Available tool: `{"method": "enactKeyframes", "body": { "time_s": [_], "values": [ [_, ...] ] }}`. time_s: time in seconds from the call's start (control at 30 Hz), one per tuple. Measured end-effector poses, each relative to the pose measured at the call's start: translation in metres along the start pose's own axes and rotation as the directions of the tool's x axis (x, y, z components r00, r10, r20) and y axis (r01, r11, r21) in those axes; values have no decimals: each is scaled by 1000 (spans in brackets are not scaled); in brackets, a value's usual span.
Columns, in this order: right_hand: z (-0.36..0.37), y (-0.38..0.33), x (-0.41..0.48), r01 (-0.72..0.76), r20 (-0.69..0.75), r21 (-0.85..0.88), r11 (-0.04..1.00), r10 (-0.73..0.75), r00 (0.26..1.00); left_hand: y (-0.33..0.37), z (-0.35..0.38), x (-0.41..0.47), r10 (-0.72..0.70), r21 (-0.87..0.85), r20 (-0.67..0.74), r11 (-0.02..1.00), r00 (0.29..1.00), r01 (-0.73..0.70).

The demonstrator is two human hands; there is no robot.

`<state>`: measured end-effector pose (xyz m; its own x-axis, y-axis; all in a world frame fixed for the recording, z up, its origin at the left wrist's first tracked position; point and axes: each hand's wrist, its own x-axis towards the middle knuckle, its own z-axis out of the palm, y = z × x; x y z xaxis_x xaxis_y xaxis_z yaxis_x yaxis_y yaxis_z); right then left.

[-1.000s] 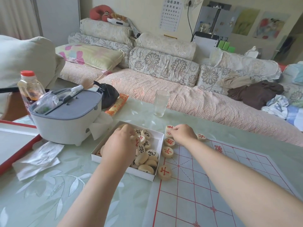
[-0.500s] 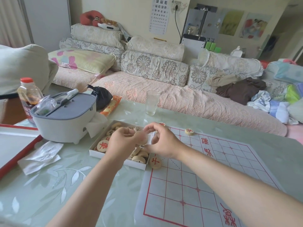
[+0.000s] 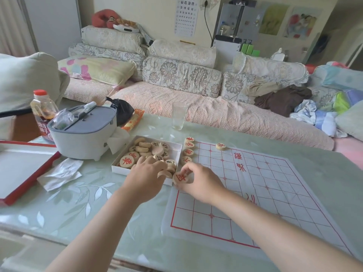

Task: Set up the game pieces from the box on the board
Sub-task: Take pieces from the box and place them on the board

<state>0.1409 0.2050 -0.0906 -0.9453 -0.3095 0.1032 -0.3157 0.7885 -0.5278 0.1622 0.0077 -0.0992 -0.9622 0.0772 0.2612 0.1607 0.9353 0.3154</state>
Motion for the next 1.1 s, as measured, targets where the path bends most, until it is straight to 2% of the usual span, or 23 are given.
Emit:
{"method": "enactKeyframes", "body": {
  "time_s": [0.1, 0.23, 0.4, 0.53, 0.7, 0.8, 0.9, 1.1],
  "values": [
    [6, 5, -12, -12, -70, -112, 994, 4, 998, 0, 1, -3, -11, 18, 72, 1000, 997, 9],
    [18, 6, -15, 2, -114, -141, 990, -18, 993, 0, 3, -4, -28, -51, 121, 998, 992, 34],
    [25, 1, -11, 52, -8, -282, 958, -56, 998, -3, 3, -4, -25, -101, 121, 994, 992, 37],
    [16, -9, 3, 49, -37, -279, 959, -62, 997, -12, 0, 2, -29, -154, 30, 987, 999, 34],
    [11, -29, 34, 90, -88, -238, 967, -114, 990, -40, -11, 12, -139, -111, -163, 986, 977, 122],
    [12, -37, 62, 74, -69, -218, 973, -92, 993, -57, -16, 16, -216, -56, -168, 976, 962, 209],
    [17, -41, 93, 20, -54, -210, 978, -32, 998, -67, -16, 18, -273, 10, -115, 961, 955, 276],
    [31, -51, 141, -84, 21, -245, 966, 92, 996, -73, -12, 23, -288, 0, -24, 958, 957, 288]
  ]
}}
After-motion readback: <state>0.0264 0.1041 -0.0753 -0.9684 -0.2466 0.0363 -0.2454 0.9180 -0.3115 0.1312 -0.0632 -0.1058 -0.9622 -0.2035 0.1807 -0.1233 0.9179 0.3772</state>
